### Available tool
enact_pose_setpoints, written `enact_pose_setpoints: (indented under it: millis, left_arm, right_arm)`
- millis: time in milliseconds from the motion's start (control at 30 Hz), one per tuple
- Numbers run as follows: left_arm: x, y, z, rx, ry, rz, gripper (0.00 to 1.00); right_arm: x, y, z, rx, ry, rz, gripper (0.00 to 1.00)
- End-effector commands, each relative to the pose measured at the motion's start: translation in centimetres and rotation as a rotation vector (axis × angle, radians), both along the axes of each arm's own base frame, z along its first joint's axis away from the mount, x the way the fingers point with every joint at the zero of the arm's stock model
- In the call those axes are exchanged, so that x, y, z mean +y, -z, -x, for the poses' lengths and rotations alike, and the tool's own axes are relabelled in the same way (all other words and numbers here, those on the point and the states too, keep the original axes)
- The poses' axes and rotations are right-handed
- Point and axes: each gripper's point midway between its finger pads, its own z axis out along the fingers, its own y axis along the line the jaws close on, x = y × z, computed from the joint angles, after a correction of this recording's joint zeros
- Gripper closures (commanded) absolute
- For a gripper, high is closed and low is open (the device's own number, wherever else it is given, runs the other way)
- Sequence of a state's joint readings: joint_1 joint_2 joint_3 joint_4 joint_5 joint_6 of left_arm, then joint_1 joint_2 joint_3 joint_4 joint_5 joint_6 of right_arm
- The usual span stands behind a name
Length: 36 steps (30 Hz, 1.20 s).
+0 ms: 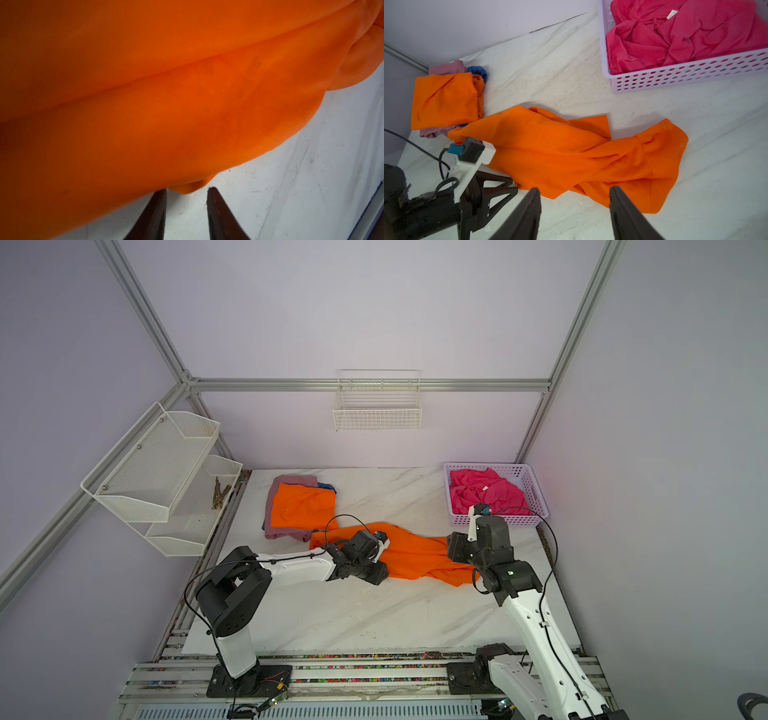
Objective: Fold and stack t-shirts
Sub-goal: Flatten out the T-shirt at the center of the board.
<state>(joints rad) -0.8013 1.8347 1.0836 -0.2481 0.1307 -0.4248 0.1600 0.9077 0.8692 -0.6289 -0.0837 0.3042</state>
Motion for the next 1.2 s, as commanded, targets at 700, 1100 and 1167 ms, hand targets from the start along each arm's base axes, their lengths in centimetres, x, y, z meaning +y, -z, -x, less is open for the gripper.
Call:
enact_pose_setpoints:
  millis: [700,1100,1167]
  left_arm:
    - [-2.0,0.4,-1.2,-0.005,-0.008,0.047,0.6]
    - [-2.4,1.6,-1.3,0.015,-0.008,0.047,0.59]
    - [-2.3,2.0,-1.2,0.022,-0.008,0.043,0.62]
  right_arm:
    - [0.1,-1.3,0.4,-0.027,-0.017,0.008,0.42]
    - [0.2,-1.1,1.0,-0.023,-0.024,0.0,0.41]
    - [0.3,-1.2,1.0,-0.023,-0.027,-0.004,0.41]
